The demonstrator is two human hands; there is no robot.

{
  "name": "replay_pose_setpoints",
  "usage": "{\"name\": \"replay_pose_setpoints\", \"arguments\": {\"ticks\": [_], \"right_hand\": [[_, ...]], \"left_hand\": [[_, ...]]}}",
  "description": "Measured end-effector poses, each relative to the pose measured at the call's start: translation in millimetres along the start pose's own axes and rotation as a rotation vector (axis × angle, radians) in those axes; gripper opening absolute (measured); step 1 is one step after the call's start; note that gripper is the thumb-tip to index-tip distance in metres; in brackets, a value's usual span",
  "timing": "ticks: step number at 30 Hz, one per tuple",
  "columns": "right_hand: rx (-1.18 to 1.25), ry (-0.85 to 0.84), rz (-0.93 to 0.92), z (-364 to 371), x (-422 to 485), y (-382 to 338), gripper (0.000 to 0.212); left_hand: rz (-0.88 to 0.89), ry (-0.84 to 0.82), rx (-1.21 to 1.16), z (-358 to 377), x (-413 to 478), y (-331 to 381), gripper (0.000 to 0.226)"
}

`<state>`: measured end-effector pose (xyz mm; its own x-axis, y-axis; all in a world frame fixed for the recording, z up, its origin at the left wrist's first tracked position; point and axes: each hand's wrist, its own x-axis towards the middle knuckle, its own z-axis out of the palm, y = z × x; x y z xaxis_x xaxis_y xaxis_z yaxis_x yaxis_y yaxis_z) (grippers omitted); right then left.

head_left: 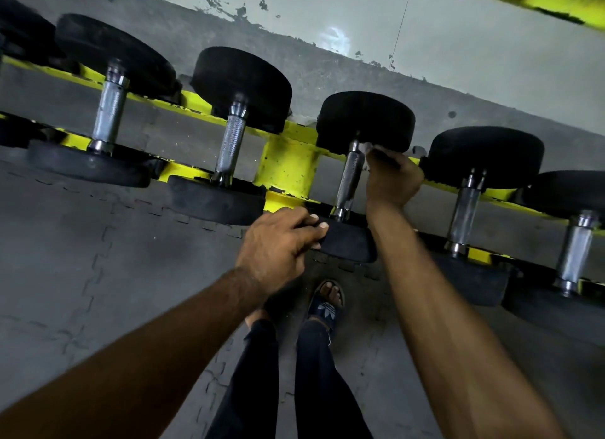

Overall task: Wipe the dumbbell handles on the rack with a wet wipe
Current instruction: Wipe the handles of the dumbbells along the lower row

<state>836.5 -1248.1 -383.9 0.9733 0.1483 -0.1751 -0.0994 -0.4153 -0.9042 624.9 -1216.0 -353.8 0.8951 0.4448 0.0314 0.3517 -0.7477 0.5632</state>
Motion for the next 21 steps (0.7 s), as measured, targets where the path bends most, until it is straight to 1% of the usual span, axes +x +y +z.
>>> {"name": "replay_pose_setpoints", "arguments": {"ticks": [1,3,5,6,7,10,12,15,18,19,21], "right_hand": [[-0.139,0.007,-0.199,1,-7,-6,0.004],[-0.465,-0.175,-0.501,3,-12,-3,0.017],[-0.708,-0.340,-0.745,7,-12,-6,0.028],[-0.808,-0.409,-0.817,8,-14,-11,0.031],[-0.917,-0.481,-0.826,8,-17,-18,0.032],[-1.229,-0.670,-0.778,9,-28,-31,0.028],[-1.419,-0.806,-0.858,7,-32,-38,0.028],[-1.544,-0.980,-0.990,3,-33,-47,0.028],[-1.569,-1.018,-1.109,-3,-31,-56,0.027],[-1.557,-1.017,-1.117,-4,-29,-59,0.026],[-1.528,-0.959,-1.080,-6,-22,-64,0.026]], "left_hand": [[-0.003,0.001,0.001,0,0,1,0.024],[-0.004,0.003,0.005,-1,0,2,0.024],[0.001,-0.003,0.007,-3,1,3,0.023],[0.006,-0.005,0.007,-4,1,3,0.022],[0.012,-0.004,0.007,-5,2,3,0.021],[0.020,0.001,0.011,-5,4,2,0.019],[0.019,0.004,0.011,-5,3,2,0.020],[0.017,0.000,0.001,-6,4,3,0.020],[0.029,0.000,-0.006,-8,5,3,0.019],[0.029,0.003,-0.014,-8,5,3,0.018],[0.026,0.008,-0.029,-7,5,3,0.018]]}}
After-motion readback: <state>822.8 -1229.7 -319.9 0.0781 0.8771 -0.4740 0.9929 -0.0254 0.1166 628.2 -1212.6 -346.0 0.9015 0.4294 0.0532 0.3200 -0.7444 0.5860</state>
